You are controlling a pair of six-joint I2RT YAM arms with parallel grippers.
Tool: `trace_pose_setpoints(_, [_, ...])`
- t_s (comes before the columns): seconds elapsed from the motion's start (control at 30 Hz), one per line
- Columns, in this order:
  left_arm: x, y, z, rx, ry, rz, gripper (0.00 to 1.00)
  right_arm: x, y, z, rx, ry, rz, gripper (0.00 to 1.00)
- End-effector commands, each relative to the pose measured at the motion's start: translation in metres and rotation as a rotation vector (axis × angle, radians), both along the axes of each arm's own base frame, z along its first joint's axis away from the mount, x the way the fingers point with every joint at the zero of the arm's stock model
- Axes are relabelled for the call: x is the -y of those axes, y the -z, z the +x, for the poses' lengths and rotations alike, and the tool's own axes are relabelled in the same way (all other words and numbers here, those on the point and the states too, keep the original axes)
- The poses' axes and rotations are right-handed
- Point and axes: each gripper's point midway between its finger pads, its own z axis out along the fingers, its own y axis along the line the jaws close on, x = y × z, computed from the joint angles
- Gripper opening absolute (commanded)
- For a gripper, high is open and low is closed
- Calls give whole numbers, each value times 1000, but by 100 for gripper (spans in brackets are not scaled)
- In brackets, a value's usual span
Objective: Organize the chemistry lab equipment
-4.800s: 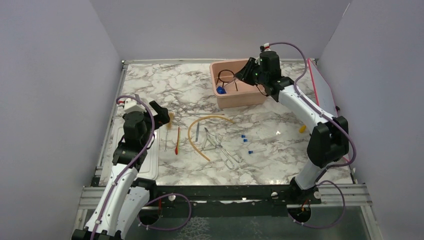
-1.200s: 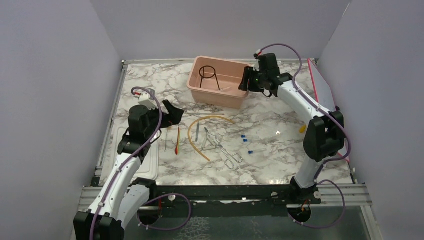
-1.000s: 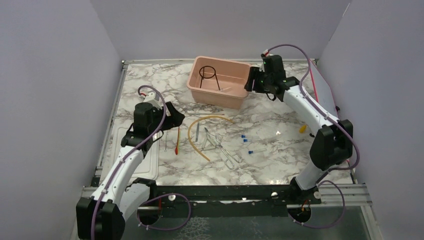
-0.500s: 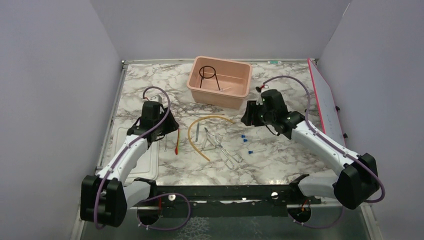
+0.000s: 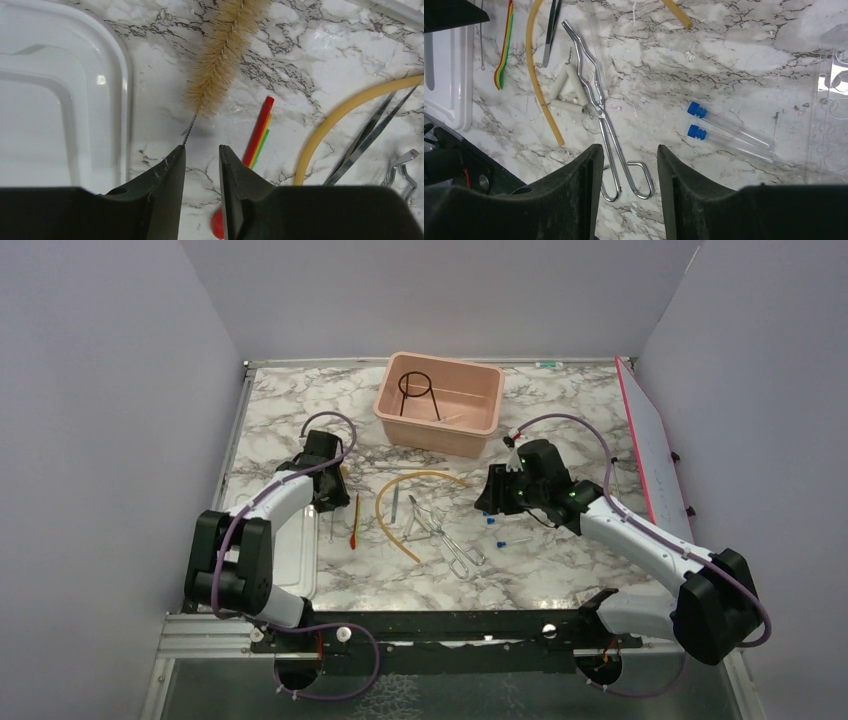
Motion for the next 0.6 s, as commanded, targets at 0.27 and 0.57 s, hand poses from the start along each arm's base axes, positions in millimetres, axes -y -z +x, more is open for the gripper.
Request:
trace_pose_setpoints(0.27, [-6, 12, 10, -71, 58, 88, 23, -9, -3, 1, 35, -46, 23, 47])
trace_pose_setpoints(0.57, [-3, -33, 26, 41, 94, 91, 45, -10, -5, 2, 38, -44, 33, 48])
